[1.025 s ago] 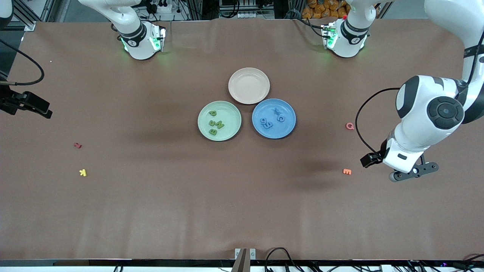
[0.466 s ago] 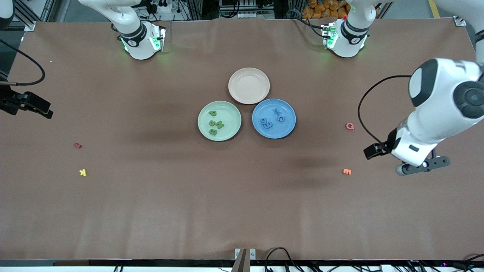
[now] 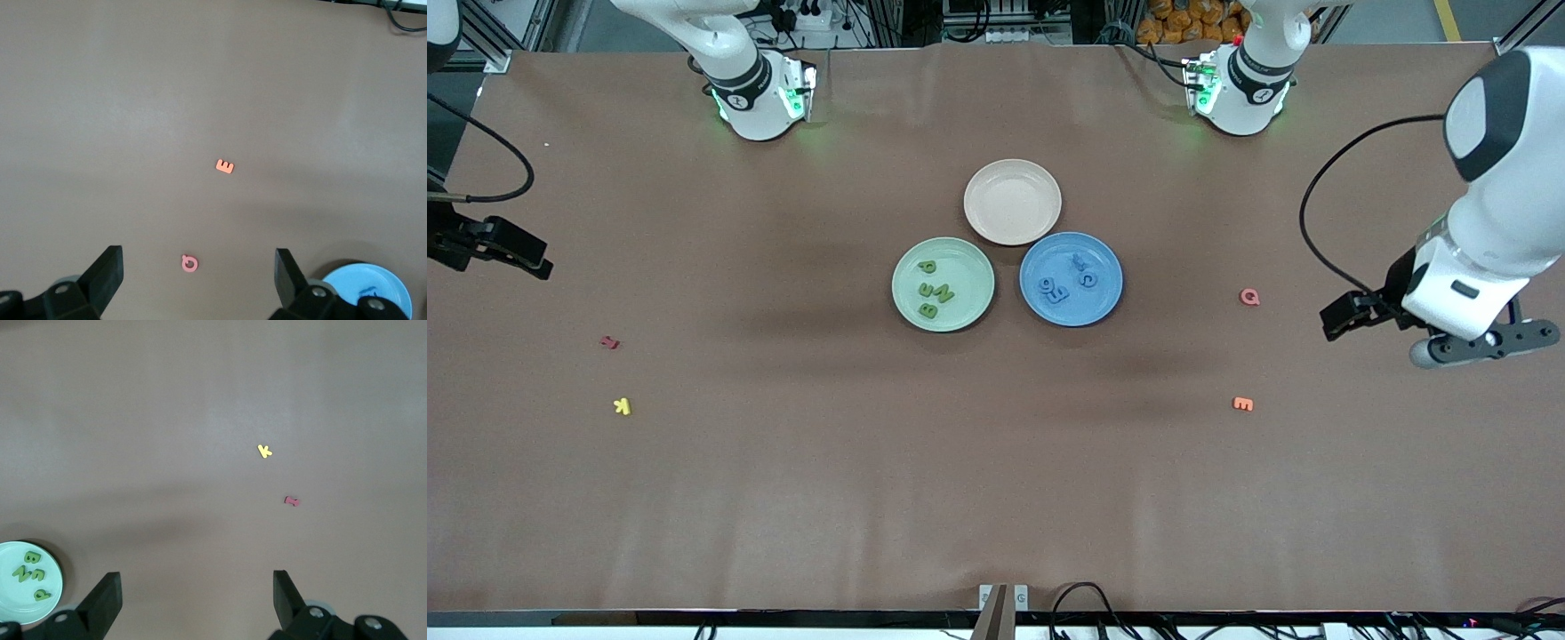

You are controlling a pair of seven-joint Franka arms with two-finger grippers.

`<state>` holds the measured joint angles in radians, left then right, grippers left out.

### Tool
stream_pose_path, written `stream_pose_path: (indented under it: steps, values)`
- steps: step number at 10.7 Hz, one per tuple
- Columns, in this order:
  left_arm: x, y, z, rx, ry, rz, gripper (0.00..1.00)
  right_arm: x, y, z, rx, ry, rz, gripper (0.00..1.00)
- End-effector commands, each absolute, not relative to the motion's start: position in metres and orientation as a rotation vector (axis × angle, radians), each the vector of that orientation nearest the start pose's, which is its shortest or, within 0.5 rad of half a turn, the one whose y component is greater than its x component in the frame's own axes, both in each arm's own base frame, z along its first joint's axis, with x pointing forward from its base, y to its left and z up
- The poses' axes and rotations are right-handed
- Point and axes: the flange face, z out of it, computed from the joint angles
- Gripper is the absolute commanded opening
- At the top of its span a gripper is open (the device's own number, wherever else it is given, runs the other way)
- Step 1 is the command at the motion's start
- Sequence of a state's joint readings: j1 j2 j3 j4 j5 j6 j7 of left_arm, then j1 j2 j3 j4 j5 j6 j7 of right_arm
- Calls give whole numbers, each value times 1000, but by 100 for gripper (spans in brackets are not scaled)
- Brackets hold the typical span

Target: Sort letters by color into matching plates

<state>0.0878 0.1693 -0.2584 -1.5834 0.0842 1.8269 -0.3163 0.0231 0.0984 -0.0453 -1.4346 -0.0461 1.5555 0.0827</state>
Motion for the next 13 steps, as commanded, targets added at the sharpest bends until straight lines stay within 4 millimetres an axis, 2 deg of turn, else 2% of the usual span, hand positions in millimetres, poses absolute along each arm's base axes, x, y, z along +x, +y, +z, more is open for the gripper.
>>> stream_pose_path:
  steps: [1, 4, 6, 7, 13]
  values:
    - [595, -90, 575, -3140, -155, -151, 100, 582, -16, 633, -3174, 172, -31, 100]
    - [586, -92, 590, -3163, -148, -136, 100, 582, -15, 633, -3174, 170, -29, 100]
    - [583, -92, 610, -3165, -147, -142, 100, 582, -15, 633, -3174, 170, -29, 100]
    - [581, -100, 614, -3162, -125, -141, 100, 582, -15, 633, -3174, 170, -29, 100]
    - [571, -103, 622, -3157, -93, -78, 100, 582, -15, 633, -3174, 170, -29, 100]
